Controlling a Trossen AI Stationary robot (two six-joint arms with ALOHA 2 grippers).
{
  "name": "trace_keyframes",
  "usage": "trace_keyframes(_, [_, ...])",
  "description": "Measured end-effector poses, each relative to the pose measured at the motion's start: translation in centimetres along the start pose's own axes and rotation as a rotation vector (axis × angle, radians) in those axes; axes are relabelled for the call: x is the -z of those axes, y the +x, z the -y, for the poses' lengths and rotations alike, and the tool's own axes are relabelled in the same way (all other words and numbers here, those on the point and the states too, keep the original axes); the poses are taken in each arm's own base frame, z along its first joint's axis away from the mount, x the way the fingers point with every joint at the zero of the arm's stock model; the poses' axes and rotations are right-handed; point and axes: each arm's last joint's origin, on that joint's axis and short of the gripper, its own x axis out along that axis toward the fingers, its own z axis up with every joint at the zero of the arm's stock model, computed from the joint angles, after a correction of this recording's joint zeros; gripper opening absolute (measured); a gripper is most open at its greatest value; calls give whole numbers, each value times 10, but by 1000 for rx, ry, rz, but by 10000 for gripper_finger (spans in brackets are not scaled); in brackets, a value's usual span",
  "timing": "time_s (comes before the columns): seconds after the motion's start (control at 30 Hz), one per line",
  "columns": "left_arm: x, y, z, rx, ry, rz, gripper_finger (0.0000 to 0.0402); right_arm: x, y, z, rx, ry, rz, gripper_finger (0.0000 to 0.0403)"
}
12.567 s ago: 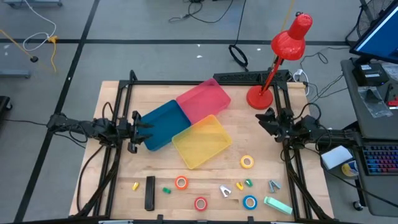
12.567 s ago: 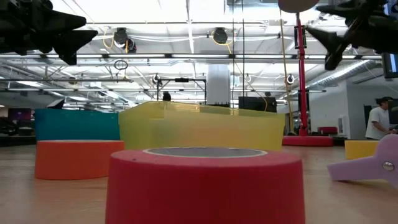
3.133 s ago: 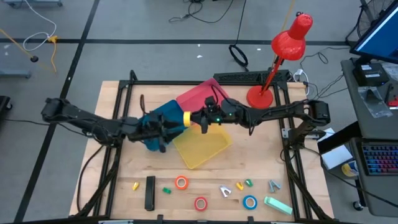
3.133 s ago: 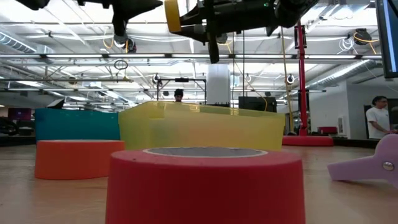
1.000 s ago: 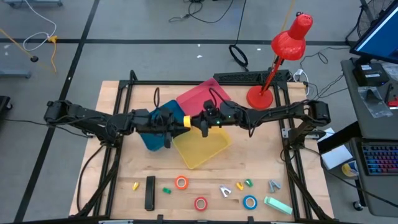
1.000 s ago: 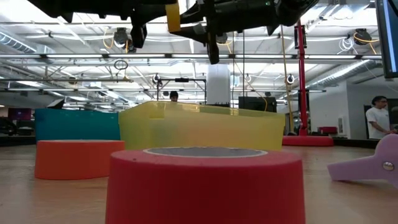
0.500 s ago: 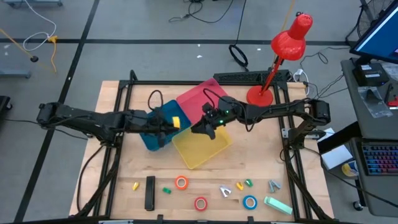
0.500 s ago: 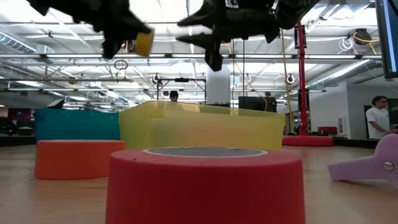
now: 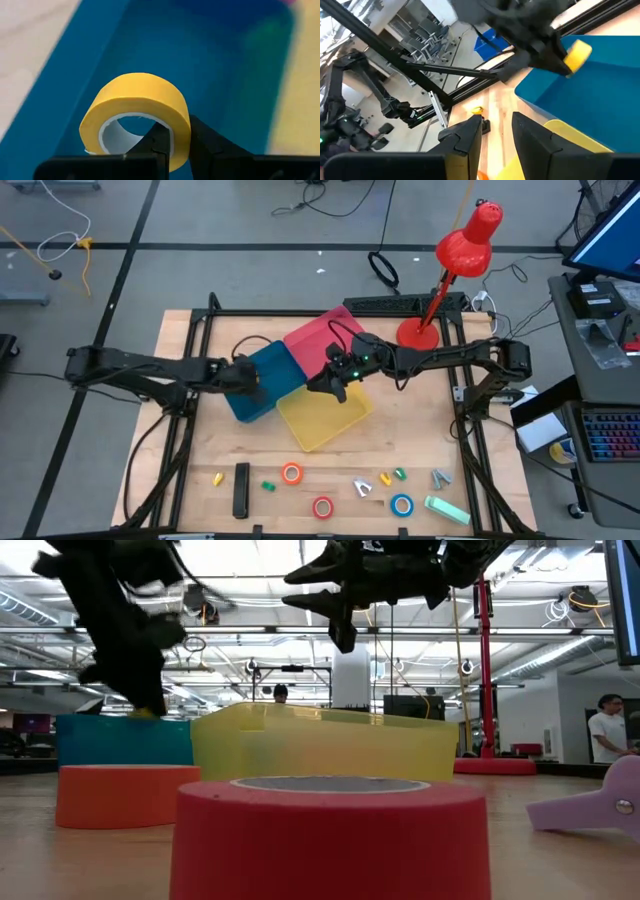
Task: Pick and place Stapler, Stapler remover, tape
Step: Put the yellow tape into the blue bin
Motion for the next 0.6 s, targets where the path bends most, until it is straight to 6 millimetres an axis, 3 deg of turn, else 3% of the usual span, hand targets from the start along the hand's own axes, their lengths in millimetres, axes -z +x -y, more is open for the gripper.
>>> trace_keyframes(0.17, [1,33,-9,-130,-35,-202,35,-1,0,1,24,-1,16,100])
trace_keyframes(0.3, [-1,48,-13,-154,-43,-291,35,-1,0,1,25,-1,16,100])
trace_keyframes(0.43, [-4,52,-16,-154,-50,-310,36,-1,0,1,27,0,18,100])
trace_keyframes(0.6, [-5,53,-20,-163,-66,-328,71,-1,0,1,29,0,19,100])
